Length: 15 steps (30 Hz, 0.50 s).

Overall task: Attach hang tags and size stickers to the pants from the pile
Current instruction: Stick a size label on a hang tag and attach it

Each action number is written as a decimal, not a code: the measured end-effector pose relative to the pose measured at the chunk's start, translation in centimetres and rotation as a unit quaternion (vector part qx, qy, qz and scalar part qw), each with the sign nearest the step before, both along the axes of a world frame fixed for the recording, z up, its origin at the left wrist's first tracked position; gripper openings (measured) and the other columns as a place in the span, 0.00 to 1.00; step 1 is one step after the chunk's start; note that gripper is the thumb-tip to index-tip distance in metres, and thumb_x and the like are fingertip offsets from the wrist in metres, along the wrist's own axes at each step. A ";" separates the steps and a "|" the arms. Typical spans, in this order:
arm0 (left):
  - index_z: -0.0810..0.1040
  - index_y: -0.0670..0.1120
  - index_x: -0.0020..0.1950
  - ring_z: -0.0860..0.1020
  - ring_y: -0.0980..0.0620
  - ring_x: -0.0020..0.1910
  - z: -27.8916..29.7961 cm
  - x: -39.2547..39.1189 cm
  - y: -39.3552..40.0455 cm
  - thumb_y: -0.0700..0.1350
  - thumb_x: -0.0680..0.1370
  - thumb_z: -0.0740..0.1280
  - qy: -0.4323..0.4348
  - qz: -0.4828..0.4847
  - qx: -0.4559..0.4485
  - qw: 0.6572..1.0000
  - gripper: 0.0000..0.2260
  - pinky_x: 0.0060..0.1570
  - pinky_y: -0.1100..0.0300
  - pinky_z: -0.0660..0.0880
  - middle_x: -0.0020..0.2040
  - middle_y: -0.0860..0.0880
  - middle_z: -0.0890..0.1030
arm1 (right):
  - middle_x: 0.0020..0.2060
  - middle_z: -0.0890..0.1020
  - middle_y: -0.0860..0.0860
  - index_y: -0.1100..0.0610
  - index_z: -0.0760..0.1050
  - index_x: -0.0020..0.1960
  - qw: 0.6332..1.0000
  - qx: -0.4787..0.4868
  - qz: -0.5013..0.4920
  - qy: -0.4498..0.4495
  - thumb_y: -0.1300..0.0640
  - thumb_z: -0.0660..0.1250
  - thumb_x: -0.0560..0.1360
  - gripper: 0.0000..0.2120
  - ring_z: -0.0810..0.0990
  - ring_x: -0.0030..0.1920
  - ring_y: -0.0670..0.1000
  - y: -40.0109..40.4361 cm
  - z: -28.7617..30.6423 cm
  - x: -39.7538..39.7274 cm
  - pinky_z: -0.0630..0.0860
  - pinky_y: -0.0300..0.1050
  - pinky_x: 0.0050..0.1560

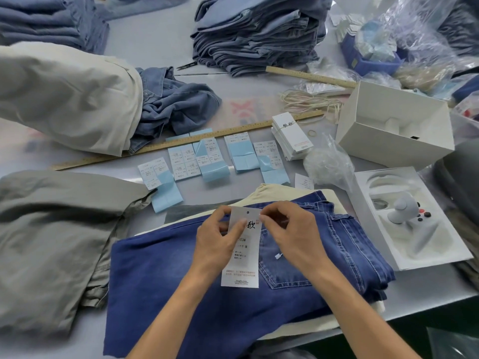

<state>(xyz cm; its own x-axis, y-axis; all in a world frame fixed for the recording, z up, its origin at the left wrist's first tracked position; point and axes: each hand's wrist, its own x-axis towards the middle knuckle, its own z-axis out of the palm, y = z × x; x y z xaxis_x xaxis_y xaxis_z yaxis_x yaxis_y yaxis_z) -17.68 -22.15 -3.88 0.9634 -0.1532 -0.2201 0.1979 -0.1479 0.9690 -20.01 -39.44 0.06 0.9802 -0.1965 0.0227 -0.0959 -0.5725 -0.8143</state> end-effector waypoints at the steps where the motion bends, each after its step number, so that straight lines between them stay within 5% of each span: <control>1: 0.78 0.62 0.51 0.85 0.53 0.37 0.1 -0.2 -0.2 0.56 0.77 0.71 -0.014 -0.005 0.006 1.000 0.05 0.35 0.56 0.80 0.40 0.53 0.87 | 0.38 0.83 0.43 0.52 0.82 0.45 1.000 -0.005 -0.006 -0.008 0.59 0.75 0.75 0.03 0.81 0.41 0.43 0.4 0.1 0.0 0.77 0.35 0.42; 7: 0.80 0.59 0.53 0.83 0.60 0.41 0.8 -1.3 -0.8 0.49 0.81 0.70 -0.124 -0.040 0.040 0.991 0.04 0.37 0.72 0.73 0.45 0.61 0.85 | 0.35 0.83 0.41 0.50 0.83 0.43 1.000 -0.002 -0.012 0.024 0.57 0.75 0.74 0.03 0.81 0.40 0.43 1.3 0.3 -0.1 0.77 0.37 0.41; 15: 0.77 0.61 0.59 0.83 0.56 0.43 0.3 -1.9 0.1 0.44 0.82 0.69 -0.169 -0.047 0.075 0.982 0.11 0.37 0.67 0.76 0.50 0.62 0.84 | 0.36 0.82 0.40 0.48 0.84 0.44 0.995 -0.060 0.038 0.068 0.52 0.73 0.77 0.03 0.80 0.41 0.40 0.9 1.3 0.0 0.75 0.34 0.42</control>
